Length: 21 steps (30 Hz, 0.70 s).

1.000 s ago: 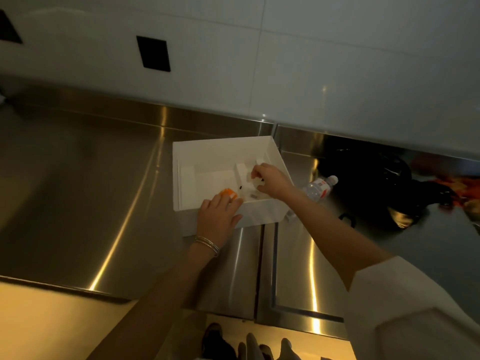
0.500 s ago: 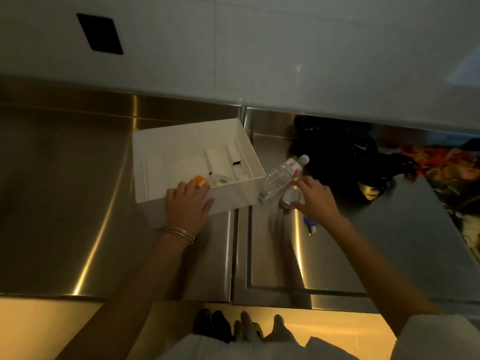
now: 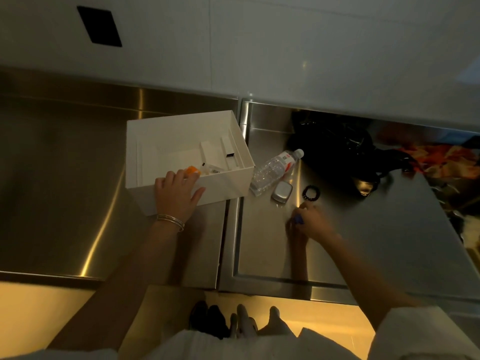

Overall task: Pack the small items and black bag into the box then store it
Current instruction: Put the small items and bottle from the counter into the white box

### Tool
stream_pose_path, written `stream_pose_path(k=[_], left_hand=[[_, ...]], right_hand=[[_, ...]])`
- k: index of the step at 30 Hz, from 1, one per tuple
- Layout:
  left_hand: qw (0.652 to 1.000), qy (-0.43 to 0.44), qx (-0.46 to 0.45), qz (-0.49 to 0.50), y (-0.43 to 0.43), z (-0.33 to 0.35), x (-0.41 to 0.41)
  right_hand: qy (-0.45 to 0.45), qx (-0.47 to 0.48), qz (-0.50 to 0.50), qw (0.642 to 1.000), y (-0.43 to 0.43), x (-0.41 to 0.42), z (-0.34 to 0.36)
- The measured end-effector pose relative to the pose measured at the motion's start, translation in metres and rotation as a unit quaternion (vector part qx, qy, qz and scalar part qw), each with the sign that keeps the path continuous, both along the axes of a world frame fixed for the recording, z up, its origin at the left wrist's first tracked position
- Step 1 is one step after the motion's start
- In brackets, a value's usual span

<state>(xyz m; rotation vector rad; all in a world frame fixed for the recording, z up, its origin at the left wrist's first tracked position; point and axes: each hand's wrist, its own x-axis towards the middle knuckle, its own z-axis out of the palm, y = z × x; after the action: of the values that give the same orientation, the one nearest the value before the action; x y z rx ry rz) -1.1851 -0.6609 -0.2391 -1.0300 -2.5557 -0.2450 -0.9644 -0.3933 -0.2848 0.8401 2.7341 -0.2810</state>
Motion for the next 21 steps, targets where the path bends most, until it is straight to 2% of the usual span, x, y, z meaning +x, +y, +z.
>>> stream_pose_path(k=[4,8,10,14,21], left_hand=[[1.0,-0.007,-0.006,0.002,-0.001,0.0,-0.001],[1.0,-0.011,-0.003,-0.001,-0.001,0.001,0.0],[1.0,-0.009,-0.003,-0.002,-0.002,0.001,-0.002],[1.0,-0.006,-0.006,-0.009,-0.005,0.0,-0.005],[0.999,-0.01,0.009,-0.038,-0.011,0.002,-0.013]], right_hand=[[0.103,0.034,0.032,0.994,-0.007,-0.012,0.025],[0.26,0.081,0.068,0.96,-0.022,-0.036,0.079],[0.303,0.091,0.089,0.945,-0.033,-0.055,0.104],[0.32,0.078,0.138,0.934,-0.054,-0.101,0.129],[0.208,0.038,0.188,0.959,-0.083,-0.185,0.112]])
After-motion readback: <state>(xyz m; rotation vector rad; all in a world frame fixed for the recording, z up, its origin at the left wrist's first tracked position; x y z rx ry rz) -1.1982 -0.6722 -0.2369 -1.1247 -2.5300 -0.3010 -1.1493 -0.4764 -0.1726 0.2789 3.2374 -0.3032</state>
